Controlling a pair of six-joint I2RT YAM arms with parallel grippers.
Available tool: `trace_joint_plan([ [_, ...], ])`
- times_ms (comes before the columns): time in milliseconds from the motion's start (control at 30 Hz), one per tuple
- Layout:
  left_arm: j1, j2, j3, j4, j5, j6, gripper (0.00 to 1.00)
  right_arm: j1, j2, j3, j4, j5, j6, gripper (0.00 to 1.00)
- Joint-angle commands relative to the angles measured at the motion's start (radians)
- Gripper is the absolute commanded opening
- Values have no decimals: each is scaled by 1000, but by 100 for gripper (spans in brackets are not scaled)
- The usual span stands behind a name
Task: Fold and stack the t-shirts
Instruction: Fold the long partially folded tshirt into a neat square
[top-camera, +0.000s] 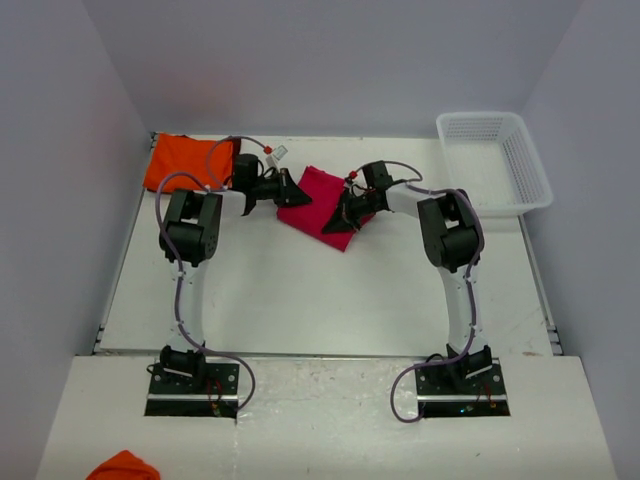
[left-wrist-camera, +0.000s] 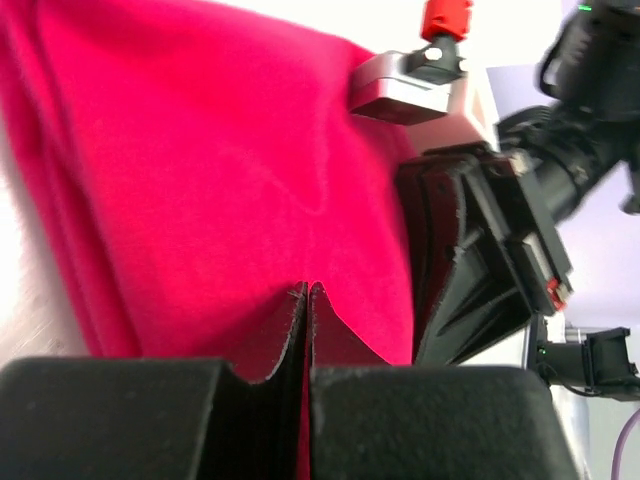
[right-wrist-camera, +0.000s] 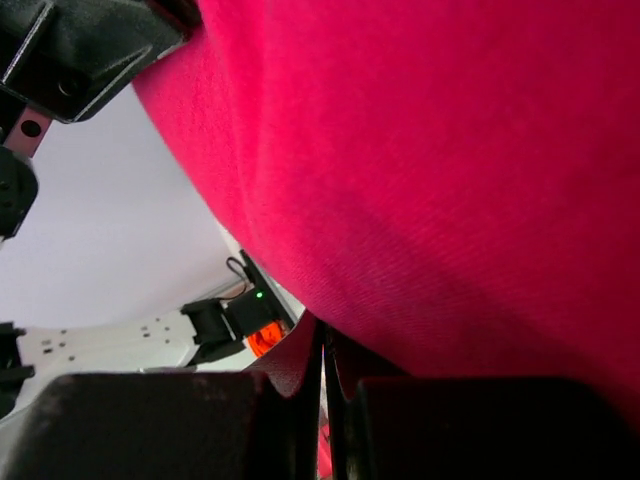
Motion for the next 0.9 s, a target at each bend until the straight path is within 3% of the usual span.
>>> trace_joint_plan([
  [0, -3, 20, -7, -77, -43, 20, 0, 17, -37, 13, -73, 113, -27, 0],
  [300, -25, 2, -48, -366, -371, 99, 0, 28, -62, 57, -245, 303, -48, 0],
  [633, -60, -174, -316, -354, -523, 77, 0, 31, -122, 7, -331, 456, -61, 0],
  [867, -92, -297, -517, -299, -580, 71, 0, 33, -182, -168, -265, 449, -59, 0],
])
